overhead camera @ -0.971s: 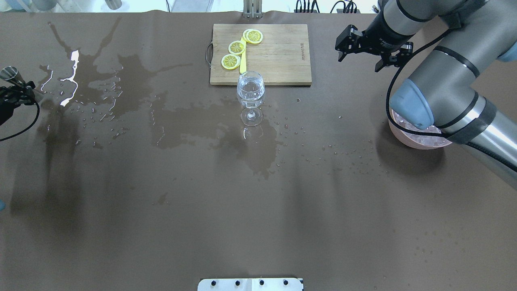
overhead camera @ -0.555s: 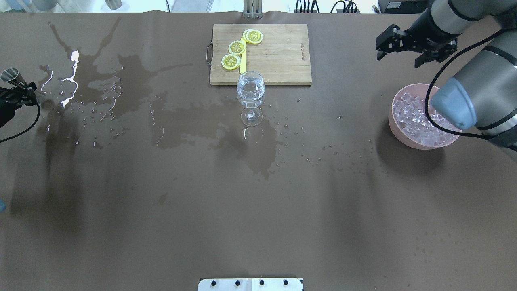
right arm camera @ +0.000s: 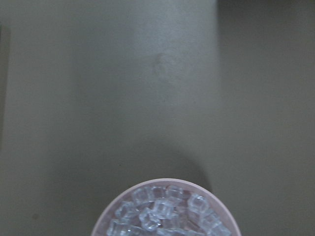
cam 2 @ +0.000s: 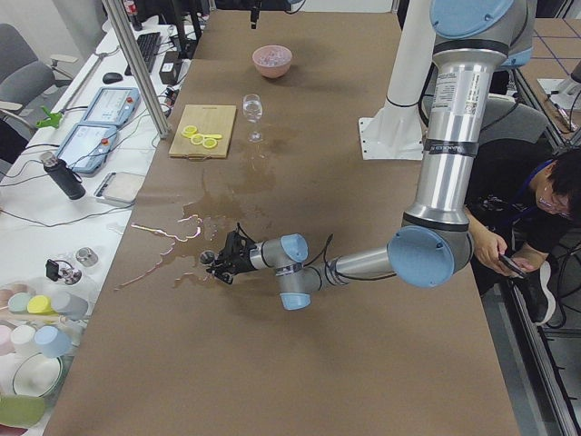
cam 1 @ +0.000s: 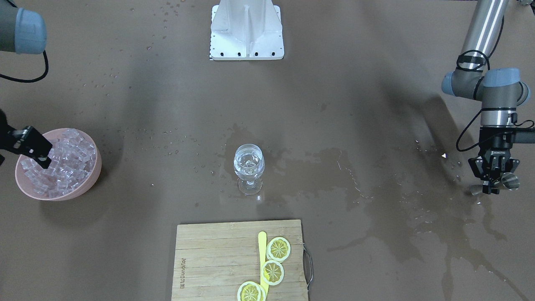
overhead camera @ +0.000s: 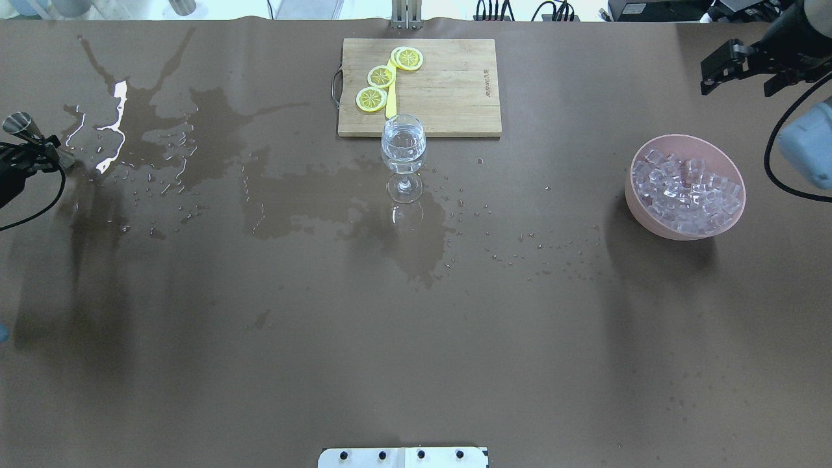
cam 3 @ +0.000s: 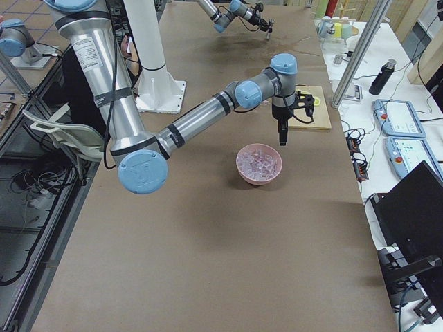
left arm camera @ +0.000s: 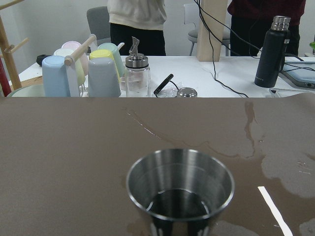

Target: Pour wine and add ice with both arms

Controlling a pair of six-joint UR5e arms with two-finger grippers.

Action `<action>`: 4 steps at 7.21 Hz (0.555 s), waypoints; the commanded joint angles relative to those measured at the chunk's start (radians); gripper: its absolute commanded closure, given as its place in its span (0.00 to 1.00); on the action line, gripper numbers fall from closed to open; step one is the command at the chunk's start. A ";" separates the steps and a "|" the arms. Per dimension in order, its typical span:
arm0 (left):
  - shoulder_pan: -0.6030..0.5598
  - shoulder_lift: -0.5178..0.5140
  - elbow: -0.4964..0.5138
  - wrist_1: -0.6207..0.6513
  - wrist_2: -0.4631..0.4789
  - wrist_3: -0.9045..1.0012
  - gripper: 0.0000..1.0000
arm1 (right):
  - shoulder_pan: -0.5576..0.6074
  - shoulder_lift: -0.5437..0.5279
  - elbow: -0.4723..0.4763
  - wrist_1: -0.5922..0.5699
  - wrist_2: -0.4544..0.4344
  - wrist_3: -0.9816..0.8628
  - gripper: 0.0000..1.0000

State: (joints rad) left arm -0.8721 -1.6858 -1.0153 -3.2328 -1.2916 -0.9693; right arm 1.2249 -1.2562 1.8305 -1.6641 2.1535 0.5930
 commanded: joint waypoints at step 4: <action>0.004 0.000 0.020 0.004 0.001 0.000 0.78 | 0.206 -0.179 -0.048 0.007 0.138 -0.416 0.00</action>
State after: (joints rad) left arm -0.8695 -1.6859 -0.9988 -3.2291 -1.2901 -0.9694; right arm 1.3807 -1.3941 1.7945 -1.6577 2.2525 0.2810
